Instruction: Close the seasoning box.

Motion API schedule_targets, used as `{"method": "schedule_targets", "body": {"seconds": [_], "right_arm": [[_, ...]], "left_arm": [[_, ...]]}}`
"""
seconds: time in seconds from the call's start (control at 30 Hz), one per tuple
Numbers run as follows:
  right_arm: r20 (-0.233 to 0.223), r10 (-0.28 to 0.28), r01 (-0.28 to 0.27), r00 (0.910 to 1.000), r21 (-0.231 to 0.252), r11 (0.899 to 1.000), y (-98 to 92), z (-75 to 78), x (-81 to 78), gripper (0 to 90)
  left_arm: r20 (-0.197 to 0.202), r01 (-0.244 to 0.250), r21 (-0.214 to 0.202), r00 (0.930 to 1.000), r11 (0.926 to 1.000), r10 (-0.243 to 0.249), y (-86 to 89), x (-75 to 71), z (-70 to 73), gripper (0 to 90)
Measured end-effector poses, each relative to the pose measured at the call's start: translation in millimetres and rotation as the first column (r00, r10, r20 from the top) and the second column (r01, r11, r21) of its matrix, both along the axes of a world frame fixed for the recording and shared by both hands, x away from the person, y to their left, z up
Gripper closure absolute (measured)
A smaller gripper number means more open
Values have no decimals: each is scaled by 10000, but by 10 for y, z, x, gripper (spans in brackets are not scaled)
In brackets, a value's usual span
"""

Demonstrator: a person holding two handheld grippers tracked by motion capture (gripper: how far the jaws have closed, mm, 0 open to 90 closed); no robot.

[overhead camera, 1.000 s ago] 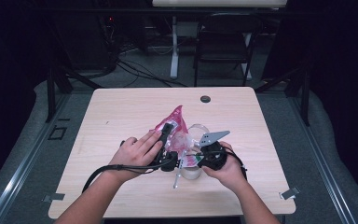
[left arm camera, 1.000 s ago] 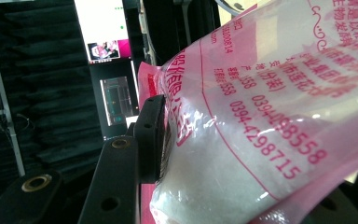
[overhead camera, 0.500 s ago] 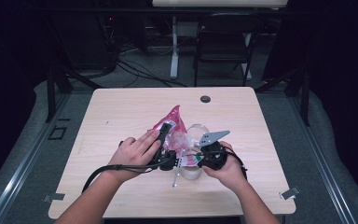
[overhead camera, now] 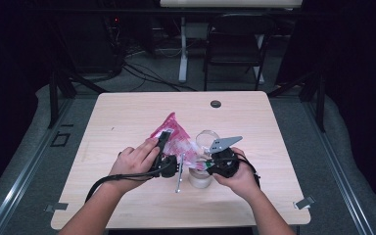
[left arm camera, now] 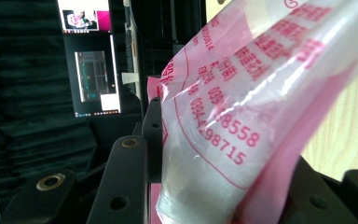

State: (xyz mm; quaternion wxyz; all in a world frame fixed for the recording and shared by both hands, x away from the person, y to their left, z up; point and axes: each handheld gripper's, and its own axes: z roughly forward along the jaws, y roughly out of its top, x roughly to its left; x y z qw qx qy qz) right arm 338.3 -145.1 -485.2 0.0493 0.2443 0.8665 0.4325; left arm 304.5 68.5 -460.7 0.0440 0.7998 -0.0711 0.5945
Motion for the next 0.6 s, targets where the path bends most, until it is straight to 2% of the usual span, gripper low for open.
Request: {"method": "schedule_targets", "body": {"seconds": [0.1,0.13,0.17,0.2,0.27,0.43,0.6], "right_arm": [[1,3,-3,10000,-2,10000,-1,-1,5,900],[12,-2,2,10000,-20,10000,-2,1,6,900],[7,-12,12,10000,19,10000,2,-2,6,900],[-5,-1,1,10000,38,10000,5,-3,7,900],[34,28,-28,10000,24,10000,10,0,8,900],[114,102,-102,9999,45,9999,31,25,-1,900],[193,181,-182,9996,47,9998,60,40,-13,900]], "left_arm": [[-234,-157,-293,9996,9994,150,31,0,-26,677],[-278,-249,-219,9993,9994,243,35,-3,-21,677],[-100,4,-432,9999,9991,-8,52,15,-47,677],[-348,-304,-379,9990,9988,291,53,-2,-41,677],[-436,-447,-447,9981,9980,427,70,-2,-50,676],[-595,-570,-776,9968,9954,525,114,3,-72,675],[-707,-688,-923,9955,9934,623,152,7,-98,674]]}}
